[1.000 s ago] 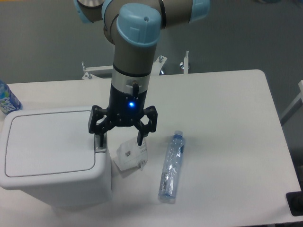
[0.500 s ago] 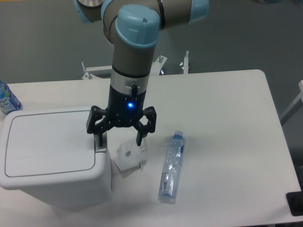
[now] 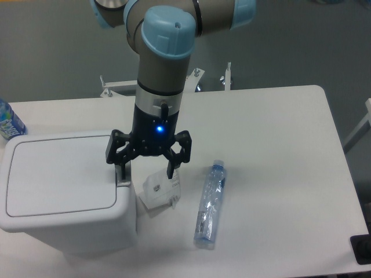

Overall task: Open the trash can
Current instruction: 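Press the gripper down on the trash can's lid button, then lift the gripper away from the opened trash can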

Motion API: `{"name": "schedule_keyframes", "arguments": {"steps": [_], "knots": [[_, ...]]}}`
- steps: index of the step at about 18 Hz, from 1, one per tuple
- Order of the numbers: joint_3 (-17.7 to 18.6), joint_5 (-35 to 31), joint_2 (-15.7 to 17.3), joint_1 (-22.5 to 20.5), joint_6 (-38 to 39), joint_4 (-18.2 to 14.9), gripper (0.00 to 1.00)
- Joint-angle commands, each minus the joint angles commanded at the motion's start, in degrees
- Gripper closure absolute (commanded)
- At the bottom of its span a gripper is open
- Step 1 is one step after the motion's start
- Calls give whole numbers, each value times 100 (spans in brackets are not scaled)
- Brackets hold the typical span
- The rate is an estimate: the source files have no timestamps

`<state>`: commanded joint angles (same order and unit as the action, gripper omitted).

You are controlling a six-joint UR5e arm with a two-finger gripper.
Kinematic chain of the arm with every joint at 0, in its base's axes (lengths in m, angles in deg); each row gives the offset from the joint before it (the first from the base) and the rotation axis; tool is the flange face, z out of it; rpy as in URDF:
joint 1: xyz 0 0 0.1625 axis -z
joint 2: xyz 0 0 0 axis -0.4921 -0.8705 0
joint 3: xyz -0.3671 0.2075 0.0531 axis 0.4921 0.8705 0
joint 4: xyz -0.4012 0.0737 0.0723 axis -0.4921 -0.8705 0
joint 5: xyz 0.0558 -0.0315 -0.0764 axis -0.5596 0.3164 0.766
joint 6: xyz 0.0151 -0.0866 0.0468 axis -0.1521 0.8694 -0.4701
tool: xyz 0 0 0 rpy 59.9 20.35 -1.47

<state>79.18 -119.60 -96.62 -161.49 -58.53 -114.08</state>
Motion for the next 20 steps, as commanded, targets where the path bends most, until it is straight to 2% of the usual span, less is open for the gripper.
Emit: {"name": "schedule_keyframes", "arguments": {"steps": [9, 17, 20], "knots": [[-78, 17, 17, -52, 18, 0, 0], [-624, 176, 141, -667, -123, 9, 0], [-720, 114, 175, -965, -543, 18, 0]]}}
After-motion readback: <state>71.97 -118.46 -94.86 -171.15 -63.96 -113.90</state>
